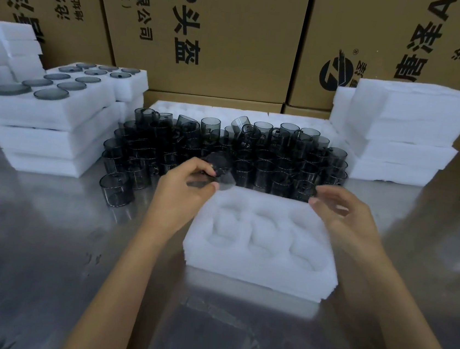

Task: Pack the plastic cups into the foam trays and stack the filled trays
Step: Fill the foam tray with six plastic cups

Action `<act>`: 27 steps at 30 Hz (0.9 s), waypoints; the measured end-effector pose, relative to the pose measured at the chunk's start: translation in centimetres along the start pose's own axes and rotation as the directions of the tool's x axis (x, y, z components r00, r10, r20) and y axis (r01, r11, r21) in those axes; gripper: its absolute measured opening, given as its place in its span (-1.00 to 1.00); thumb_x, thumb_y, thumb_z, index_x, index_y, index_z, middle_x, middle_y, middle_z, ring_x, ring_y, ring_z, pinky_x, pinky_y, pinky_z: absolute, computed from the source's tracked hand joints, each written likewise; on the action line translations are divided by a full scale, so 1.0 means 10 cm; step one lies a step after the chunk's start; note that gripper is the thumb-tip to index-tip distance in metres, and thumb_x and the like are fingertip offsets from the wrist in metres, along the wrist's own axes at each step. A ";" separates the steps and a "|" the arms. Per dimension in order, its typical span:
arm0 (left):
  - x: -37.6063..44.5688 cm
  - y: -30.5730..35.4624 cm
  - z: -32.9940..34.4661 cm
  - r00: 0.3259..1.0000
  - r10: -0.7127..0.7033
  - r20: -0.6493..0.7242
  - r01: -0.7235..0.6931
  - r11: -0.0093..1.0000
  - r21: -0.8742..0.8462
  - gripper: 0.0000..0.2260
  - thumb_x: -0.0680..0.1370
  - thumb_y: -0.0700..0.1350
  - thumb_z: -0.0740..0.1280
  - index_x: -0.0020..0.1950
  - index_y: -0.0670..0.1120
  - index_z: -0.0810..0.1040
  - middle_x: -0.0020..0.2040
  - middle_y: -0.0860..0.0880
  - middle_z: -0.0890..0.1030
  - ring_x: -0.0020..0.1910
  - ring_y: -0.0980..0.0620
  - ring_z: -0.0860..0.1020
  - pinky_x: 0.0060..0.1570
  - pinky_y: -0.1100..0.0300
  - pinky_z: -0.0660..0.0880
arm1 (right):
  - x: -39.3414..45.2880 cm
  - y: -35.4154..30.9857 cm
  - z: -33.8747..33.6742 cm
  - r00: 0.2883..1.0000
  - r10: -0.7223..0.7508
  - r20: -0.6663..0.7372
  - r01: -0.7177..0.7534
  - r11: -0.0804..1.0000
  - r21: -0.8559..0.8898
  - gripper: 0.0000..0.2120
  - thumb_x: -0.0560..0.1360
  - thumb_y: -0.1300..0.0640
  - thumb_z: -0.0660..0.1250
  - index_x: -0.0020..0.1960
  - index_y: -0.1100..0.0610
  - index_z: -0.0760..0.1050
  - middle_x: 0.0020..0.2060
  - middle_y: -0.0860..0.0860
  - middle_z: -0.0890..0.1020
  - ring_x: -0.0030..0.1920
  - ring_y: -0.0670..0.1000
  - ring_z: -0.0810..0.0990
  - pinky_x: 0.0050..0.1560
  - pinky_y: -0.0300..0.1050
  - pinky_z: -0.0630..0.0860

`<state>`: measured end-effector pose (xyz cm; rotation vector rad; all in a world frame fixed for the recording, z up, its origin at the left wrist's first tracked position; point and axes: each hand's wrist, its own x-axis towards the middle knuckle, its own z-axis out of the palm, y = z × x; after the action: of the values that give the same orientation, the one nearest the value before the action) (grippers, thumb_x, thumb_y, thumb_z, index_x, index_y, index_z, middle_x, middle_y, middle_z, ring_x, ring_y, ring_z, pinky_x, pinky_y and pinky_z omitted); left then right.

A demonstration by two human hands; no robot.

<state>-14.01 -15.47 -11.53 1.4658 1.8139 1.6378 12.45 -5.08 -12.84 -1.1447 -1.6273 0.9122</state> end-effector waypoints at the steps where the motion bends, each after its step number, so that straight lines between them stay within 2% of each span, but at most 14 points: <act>1: -0.02 0.05 0.05 1.000 0.014 0.026 -0.014 1.000 -0.004 -0.82 0.48 -0.20 0.49 -0.10 0.07 0.58 -0.07 0.21 0.65 0.00 0.20 0.63 0.03 0.18 0.56 | -0.02 -0.06 0.04 0.999 -0.052 -0.001 0.052 0.999 0.000 -0.80 0.51 0.13 0.47 0.12 -0.01 0.61 0.08 -0.09 0.66 0.07 -0.13 0.59 0.10 -0.36 0.46; 3: -0.06 0.12 0.13 0.998 0.027 0.063 -0.028 1.000 0.006 -0.79 0.47 -0.17 0.49 -0.12 0.13 0.56 -0.06 0.18 0.65 -0.10 0.16 0.64 -0.07 0.19 0.55 | -0.07 -0.18 0.19 0.991 -0.103 0.090 0.103 0.995 -0.003 -0.76 0.53 0.08 0.44 0.19 -0.06 0.56 0.15 -0.17 0.62 0.17 -0.18 0.54 0.24 -0.32 0.44; 5: -0.10 0.17 0.18 0.994 0.035 0.099 -0.036 0.999 0.001 -0.78 0.46 -0.17 0.49 -0.11 0.14 0.55 -0.04 0.13 0.63 -0.22 0.10 0.65 -0.16 0.16 0.55 | -0.11 -0.23 0.40 0.964 -0.036 0.265 0.083 0.983 -0.167 -0.64 0.57 -0.07 0.35 0.35 -0.12 0.46 0.32 -0.16 0.52 0.38 -0.10 0.41 0.44 -0.14 0.30; 7: -0.12 0.18 0.20 0.989 0.080 0.124 -0.080 0.997 -0.005 -0.75 0.45 -0.22 0.48 -0.10 0.12 0.53 -0.03 0.13 0.60 -0.10 0.04 0.64 -0.04 0.11 0.60 | -0.11 -0.24 0.57 0.928 0.047 0.369 0.130 0.889 -0.439 -0.52 0.59 -0.19 0.25 0.48 -0.16 0.32 0.46 -0.11 0.39 0.52 -0.03 0.19 0.49 -0.03 0.08; 8: -0.12 0.19 0.20 0.986 0.100 0.133 -0.100 0.995 -0.006 -0.76 0.44 -0.23 0.47 -0.10 0.09 0.52 -0.05 0.14 0.58 -0.03 0.03 0.62 0.02 0.08 0.60 | -0.10 -0.24 0.61 0.921 0.039 0.388 0.184 0.834 -0.520 -0.49 0.59 -0.21 0.23 0.50 -0.15 0.29 0.49 -0.12 0.35 0.54 -0.03 0.13 0.47 -0.01 0.03; 10: -0.11 0.19 0.18 0.986 0.102 0.135 -0.100 0.995 -0.026 -0.76 0.44 -0.26 0.47 -0.09 0.05 0.51 -0.07 0.13 0.56 0.01 -0.01 0.59 0.06 0.03 0.59 | -0.06 -0.25 0.64 0.911 0.005 0.413 0.251 0.787 -0.564 -0.48 0.57 -0.23 0.24 0.50 -0.15 0.30 0.49 -0.18 0.33 0.53 -0.06 0.14 0.44 0.00 0.03; 15: -0.10 0.15 0.18 0.987 0.037 0.157 -0.022 0.995 -0.094 -0.77 0.41 -0.19 0.49 -0.10 0.05 0.49 -0.02 0.06 0.58 -0.05 -0.12 0.64 -0.12 0.16 0.54 | -0.06 -0.22 0.57 0.882 -0.088 0.462 0.346 0.787 -0.510 -0.52 0.52 -0.25 0.30 0.41 -0.19 0.41 0.41 -0.26 0.41 0.48 -0.10 0.28 0.48 -0.06 0.11; 18: -0.10 0.16 0.18 0.978 0.056 0.200 -0.035 0.994 -0.103 -0.78 0.38 -0.19 0.46 -0.10 0.03 0.48 0.03 0.02 0.58 0.01 -0.14 0.64 0.01 -0.04 0.61 | -0.06 -0.27 0.53 0.872 -0.099 0.480 0.350 0.811 -0.468 -0.53 0.53 -0.16 0.36 0.41 -0.16 0.42 0.40 -0.24 0.45 0.47 -0.11 0.32 0.52 -0.01 0.14; 21: -0.09 0.18 0.14 0.963 0.085 0.257 -0.066 0.995 -0.079 -0.76 0.34 -0.21 0.43 -0.10 -0.01 0.45 0.04 0.11 0.58 0.11 -0.04 0.59 0.11 -0.05 0.58 | -0.02 -0.43 0.48 0.869 -0.142 0.473 0.253 0.950 -0.181 -0.40 0.52 0.12 0.39 0.50 -0.15 0.31 0.41 -0.16 0.45 0.47 -0.14 0.32 0.52 0.02 0.21; 23: -0.09 0.20 0.12 0.955 0.091 0.282 -0.080 0.996 -0.050 -0.75 0.31 -0.17 0.41 -0.10 0.00 0.43 0.04 0.18 0.57 0.13 0.02 0.56 0.11 -0.01 0.55 | -0.03 -0.55 0.50 0.828 -0.189 0.527 0.206 0.978 0.028 -0.25 0.48 0.24 0.37 0.56 -0.17 0.19 0.46 -0.17 0.38 0.47 -0.24 0.29 0.47 -0.20 0.28; 24: -0.10 0.22 0.12 0.950 0.100 0.295 -0.092 0.995 -0.040 -0.74 0.30 -0.16 0.41 -0.11 0.01 0.41 0.04 0.20 0.57 0.12 0.02 0.56 0.11 -0.03 0.55 | -0.05 -0.60 0.53 0.804 -0.212 0.555 0.195 0.977 0.091 -0.20 0.47 0.27 0.38 0.58 -0.17 0.15 0.48 -0.17 0.35 0.46 -0.27 0.30 0.39 -0.34 0.32; 25: -0.10 0.23 0.12 0.944 0.108 0.312 -0.102 0.994 -0.038 -0.74 0.31 -0.17 0.41 -0.11 0.01 0.40 0.04 0.20 0.57 0.10 0.01 0.57 0.11 -0.06 0.55 | -0.07 -0.62 0.58 0.785 -0.233 0.574 0.193 0.972 0.130 -0.17 0.48 0.30 0.39 0.58 -0.17 0.12 0.49 -0.16 0.34 0.43 -0.27 0.34 0.33 -0.38 0.36; 27: -0.12 0.25 0.12 0.934 0.109 0.342 -0.100 0.994 -0.045 -0.72 0.32 -0.19 0.39 -0.09 0.05 0.37 0.02 0.18 0.59 0.07 0.01 0.58 0.13 -0.12 0.54 | -0.12 -0.60 0.66 0.778 -0.268 0.568 0.225 0.963 0.146 -0.16 0.48 0.38 0.39 0.58 -0.16 0.14 0.45 -0.14 0.35 0.37 -0.21 0.44 0.29 -0.30 0.43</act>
<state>-11.37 -16.12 -10.25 1.7364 1.5390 1.3384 4.71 -8.41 -9.70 -0.5911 -2.1576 1.2102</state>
